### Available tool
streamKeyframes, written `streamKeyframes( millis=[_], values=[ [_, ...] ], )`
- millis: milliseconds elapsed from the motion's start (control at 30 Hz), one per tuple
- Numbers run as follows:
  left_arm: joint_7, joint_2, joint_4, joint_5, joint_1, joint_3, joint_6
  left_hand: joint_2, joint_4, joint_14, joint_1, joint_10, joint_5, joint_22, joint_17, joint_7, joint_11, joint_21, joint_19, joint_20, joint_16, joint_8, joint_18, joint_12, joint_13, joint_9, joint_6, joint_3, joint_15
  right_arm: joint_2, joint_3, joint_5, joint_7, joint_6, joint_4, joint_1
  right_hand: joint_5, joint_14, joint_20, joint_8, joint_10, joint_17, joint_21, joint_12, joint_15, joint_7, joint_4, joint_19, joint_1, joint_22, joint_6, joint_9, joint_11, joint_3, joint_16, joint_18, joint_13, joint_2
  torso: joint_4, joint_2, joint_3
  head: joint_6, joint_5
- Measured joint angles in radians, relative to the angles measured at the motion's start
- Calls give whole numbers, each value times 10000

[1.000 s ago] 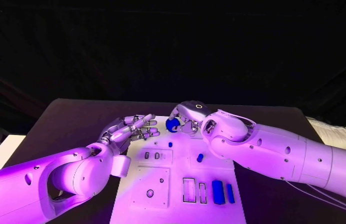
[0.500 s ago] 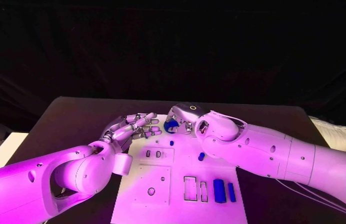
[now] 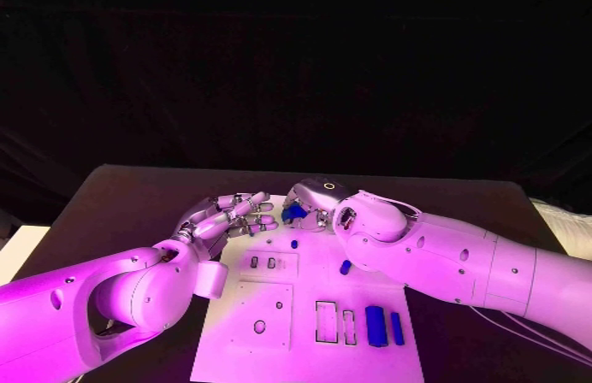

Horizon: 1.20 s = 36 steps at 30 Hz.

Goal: Assemble the parts on the task board

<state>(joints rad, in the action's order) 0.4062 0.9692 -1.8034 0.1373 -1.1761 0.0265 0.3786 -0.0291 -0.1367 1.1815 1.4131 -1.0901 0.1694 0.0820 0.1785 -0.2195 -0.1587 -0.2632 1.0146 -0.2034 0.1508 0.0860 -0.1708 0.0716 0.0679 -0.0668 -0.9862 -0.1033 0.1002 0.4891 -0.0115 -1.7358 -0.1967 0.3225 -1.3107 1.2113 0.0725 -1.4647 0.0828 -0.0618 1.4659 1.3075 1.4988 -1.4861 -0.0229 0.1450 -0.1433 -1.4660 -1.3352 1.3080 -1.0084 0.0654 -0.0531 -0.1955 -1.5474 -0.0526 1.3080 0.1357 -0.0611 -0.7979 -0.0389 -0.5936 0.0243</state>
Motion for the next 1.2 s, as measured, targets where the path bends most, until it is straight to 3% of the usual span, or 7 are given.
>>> streamKeyframes(
  millis=[633,767,1200],
  values=[
    [-11,15,-10,0,0,0,-1,0,0,0,0,0,0,-1,-2,0,0,0,0,0,0,0,0,0,0,0,0,0,0,13,19,126,109,34,25,-2,-95,-35,71,2,0,-1,0,53,34,31,-31,0,73,-3,101,29,1,31,0,-2,-2,73,-6,-1,-2,15,-8],
    [-14,16,-12,0,0,0,-1,0,0,0,0,0,0,-8,-2,0,0,0,0,0,0,0,0,0,0,0,0,0,0,17,24,184,168,101,19,-13,-95,-35,71,-66,-1,-2,0,53,34,-13,-1,0,-113,-3,-78,58,2,-80,0,-2,-3,-112,-6,-3,-2,12,-16],
    [-20,8,-16,0,0,0,-1,0,0,0,0,36,0,-16,-3,-37,-37,0,0,0,0,-35,1,0,0,0,38,0,0,-170,32,321,334,213,167,-70,-94,-35,71,-74,-1,6,0,53,33,-50,69,0,-242,-5,-200,76,2,-257,0,-2,-4,-240,-17,-3,-7,2,-41]
  ],
)
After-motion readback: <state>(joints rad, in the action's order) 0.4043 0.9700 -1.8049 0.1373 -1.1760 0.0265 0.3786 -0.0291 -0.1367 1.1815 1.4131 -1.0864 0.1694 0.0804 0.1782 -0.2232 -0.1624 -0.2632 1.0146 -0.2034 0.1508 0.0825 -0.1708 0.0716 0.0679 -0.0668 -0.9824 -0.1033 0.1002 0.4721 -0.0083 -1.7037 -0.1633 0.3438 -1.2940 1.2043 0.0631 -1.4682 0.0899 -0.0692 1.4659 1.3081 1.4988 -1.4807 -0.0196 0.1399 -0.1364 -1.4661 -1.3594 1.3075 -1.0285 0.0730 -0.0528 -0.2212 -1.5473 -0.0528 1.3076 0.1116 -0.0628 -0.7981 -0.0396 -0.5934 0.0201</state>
